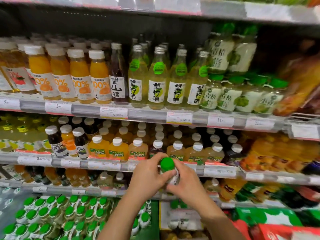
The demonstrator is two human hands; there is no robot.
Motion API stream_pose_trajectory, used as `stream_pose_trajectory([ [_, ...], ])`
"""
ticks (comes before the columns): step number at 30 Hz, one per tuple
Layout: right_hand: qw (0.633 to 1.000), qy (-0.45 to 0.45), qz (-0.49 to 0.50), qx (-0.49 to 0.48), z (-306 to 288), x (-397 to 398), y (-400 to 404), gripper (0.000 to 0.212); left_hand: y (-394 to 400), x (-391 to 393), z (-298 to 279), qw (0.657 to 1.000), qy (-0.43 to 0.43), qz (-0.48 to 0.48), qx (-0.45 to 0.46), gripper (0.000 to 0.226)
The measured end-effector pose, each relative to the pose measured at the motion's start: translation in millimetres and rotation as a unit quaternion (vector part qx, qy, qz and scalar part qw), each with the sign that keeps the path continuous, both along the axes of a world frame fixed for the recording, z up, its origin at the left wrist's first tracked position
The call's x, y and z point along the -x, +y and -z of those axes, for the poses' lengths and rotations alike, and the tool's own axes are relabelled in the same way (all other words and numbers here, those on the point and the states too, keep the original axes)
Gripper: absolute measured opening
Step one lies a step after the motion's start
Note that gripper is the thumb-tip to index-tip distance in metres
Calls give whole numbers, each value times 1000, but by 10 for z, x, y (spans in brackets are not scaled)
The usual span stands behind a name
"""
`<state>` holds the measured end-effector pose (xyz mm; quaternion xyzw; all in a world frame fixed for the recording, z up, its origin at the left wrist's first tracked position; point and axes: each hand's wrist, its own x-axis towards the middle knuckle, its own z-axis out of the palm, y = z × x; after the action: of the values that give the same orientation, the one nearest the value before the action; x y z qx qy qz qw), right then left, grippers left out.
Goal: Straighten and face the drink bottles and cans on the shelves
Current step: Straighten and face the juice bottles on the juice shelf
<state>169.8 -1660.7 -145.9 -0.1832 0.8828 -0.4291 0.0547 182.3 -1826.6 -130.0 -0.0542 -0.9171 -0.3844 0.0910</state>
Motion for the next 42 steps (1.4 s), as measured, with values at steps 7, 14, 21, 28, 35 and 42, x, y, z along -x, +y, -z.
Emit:
stream_pose_trajectory([
  [7, 996, 64, 66, 15, -404, -119, 881, 54, 595, -89, -462, 996, 66, 48, -43, 43],
  [14, 978, 117, 162, 65, -780, -40, 1634, 53, 880, 11, -1077, 984, 173, 25, 31, 35],
  [21, 951, 201, 205, 114, -1377, 95, 2038, 52, 1327, 299, -1535, 951, 246, 91, 162, 41],
  [28, 920, 308, 211, 120, -2173, 276, 2325, 50, 1622, 721, -1322, 930, 132, 106, 326, 61],
  [35, 910, 351, 198, 102, -2846, 378, 2521, 55, 1770, 787, -1532, 909, 181, 118, 357, 52],
  [42, 870, 432, 214, 100, -3574, 553, 2600, 57, 2089, 732, -2801, 825, 480, 92, 283, 44],
])
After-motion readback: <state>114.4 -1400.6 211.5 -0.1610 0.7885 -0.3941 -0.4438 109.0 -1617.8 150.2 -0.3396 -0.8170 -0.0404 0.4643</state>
